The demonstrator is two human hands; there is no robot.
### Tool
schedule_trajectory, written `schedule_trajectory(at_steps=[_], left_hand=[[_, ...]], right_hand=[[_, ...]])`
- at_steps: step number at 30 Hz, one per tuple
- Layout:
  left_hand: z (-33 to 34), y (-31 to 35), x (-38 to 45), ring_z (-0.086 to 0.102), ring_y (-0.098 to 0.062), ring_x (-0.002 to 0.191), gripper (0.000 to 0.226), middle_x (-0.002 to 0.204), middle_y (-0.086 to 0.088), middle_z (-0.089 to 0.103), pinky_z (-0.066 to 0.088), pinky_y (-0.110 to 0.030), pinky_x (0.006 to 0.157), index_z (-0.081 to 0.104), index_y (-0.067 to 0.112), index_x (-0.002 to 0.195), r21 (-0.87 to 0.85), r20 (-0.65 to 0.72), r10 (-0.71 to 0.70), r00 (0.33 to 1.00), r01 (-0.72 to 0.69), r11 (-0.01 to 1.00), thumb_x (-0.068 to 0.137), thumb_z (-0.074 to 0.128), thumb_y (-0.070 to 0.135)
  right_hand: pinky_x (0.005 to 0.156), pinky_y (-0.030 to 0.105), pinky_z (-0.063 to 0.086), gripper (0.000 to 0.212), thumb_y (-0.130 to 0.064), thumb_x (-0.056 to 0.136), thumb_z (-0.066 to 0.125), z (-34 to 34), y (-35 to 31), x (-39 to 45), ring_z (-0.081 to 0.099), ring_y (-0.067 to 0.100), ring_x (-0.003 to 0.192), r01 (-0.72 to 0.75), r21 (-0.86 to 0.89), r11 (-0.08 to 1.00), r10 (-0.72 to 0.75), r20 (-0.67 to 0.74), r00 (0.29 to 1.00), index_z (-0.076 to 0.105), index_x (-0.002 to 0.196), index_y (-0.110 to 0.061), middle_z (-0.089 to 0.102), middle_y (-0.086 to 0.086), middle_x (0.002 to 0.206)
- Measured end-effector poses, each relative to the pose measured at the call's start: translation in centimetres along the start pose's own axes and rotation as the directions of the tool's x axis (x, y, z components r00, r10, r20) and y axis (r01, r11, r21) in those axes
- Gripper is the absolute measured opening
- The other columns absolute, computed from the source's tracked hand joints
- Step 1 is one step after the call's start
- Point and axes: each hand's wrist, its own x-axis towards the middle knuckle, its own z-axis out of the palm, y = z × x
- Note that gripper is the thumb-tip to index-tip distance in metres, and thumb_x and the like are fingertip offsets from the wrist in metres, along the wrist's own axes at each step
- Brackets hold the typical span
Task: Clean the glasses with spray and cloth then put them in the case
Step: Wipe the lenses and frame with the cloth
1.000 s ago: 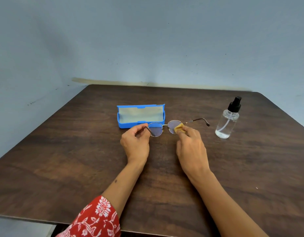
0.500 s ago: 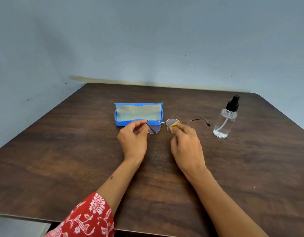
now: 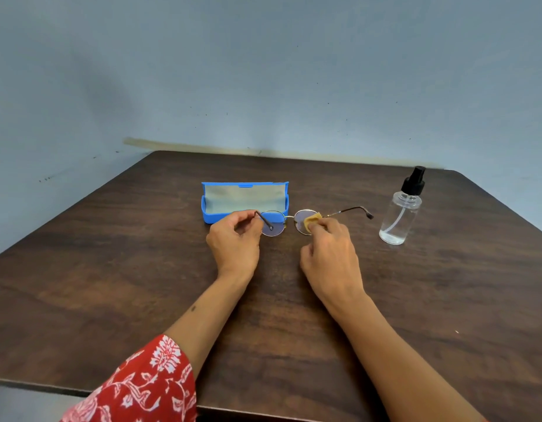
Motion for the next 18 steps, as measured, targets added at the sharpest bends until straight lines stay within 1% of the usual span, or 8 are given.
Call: schedule_trajectory(at_steps=[2, 4, 7, 9, 12, 16, 18], left_hand=[[-0.04, -0.11, 0.2, 0.068, -0.01, 0.079, 0.017, 0.082, -0.001, 0.071, 0.058, -0.037, 0.083, 0.073, 0.005, 0.095, 0.0, -0.011, -0.01, 1.0, 0.01, 1.0, 0.079, 0.069, 0.006], [-0.06, -0.21, 0.29, 0.069, -0.014, 0.08, 0.016, 0.082, -0.003, 0.072, 0.057, -0.039, 0.083, 0.073, 0.005, 0.093, -0.006, -0.015, -0.02, 1.0, 0.02, 1.0, 0.078, 0.069, 0.005], [-0.05, -0.21, 0.16, 0.068, -0.011, 0.079, 0.015, 0.079, 0.003, 0.069, 0.057, -0.039, 0.083, 0.073, 0.007, 0.092, -0.014, 0.0, -0.019, 1.0, 0.019, 1.0, 0.078, 0.069, 0.005], [-0.03, -0.24, 0.22, 0.068, -0.009, 0.079, 0.015, 0.078, 0.005, 0.068, 0.057, -0.039, 0.083, 0.073, 0.007, 0.093, -0.01, -0.005, -0.018, 1.0, 0.018, 1.0, 0.079, 0.07, 0.005], [0.01, -0.21, 0.46, 0.068, -0.011, 0.079, 0.015, 0.079, 0.001, 0.069, 0.057, -0.039, 0.083, 0.073, 0.007, 0.093, -0.024, -0.019, -0.036, 0.999, 0.035, 0.999, 0.079, 0.069, 0.006], [0.16, -0.11, 0.34, 0.068, -0.013, 0.079, 0.014, 0.077, 0.002, 0.069, 0.057, -0.039, 0.083, 0.073, 0.006, 0.092, -0.033, 0.005, -0.031, 1.0, 0.031, 0.999, 0.078, 0.069, 0.005], [0.24, -0.12, 0.31, 0.068, -0.013, 0.078, 0.015, 0.077, 0.003, 0.068, 0.057, -0.04, 0.083, 0.073, 0.006, 0.093, -0.023, 0.006, -0.019, 1.0, 0.019, 1.0, 0.078, 0.069, 0.004]], right_hand=[[0.085, 0.035, 0.045, 0.043, -0.002, 0.082, 0.048, 0.11, -0.18, -0.09, 0.041, 0.025, 0.119, 0.049, 0.012, 0.999, -0.049, 0.016, 0.999, 0.056, 0.124, -0.006, 0.05, 0.009, 0.13], [0.085, 0.035, 0.045, 0.042, -0.002, 0.081, 0.048, 0.08, 0.03, -0.01, 0.042, 0.025, 0.117, 0.037, 0.034, 0.999, -0.037, -0.002, 0.999, 0.057, 0.122, -0.005, 0.051, 0.009, 0.128], [0.085, 0.035, 0.046, 0.04, -0.001, 0.082, 0.048, -0.1, 0.64, 0.2, 0.043, 0.025, 0.116, -0.003, 0.03, 1.0, 0.004, -0.024, 1.0, 0.057, 0.121, -0.005, 0.051, 0.009, 0.126], [0.086, 0.034, 0.045, 0.042, 0.0, 0.081, 0.048, -0.09, 0.62, 0.18, 0.043, 0.025, 0.116, 0.023, 0.032, 0.999, -0.022, -0.022, 1.0, 0.056, 0.122, -0.005, 0.051, 0.009, 0.127], [0.089, 0.035, 0.045, 0.044, 0.001, 0.08, 0.049, -0.04, 0.25, 0.05, 0.044, 0.025, 0.116, 0.069, 0.063, 0.996, -0.068, -0.019, 0.998, 0.057, 0.123, -0.005, 0.052, 0.009, 0.127], [0.084, 0.035, 0.047, 0.039, 0.0, 0.08, 0.049, -0.23, 0.56, 0.18, 0.043, 0.026, 0.115, -0.025, 0.05, 0.998, 0.028, -0.061, 0.998, 0.059, 0.118, -0.006, 0.051, 0.008, 0.125], [0.085, 0.036, 0.047, 0.04, 0.0, 0.08, 0.048, -0.21, 0.55, 0.2, 0.043, 0.026, 0.116, -0.018, 0.033, 0.999, 0.02, -0.046, 0.999, 0.058, 0.119, -0.006, 0.05, 0.009, 0.125]])
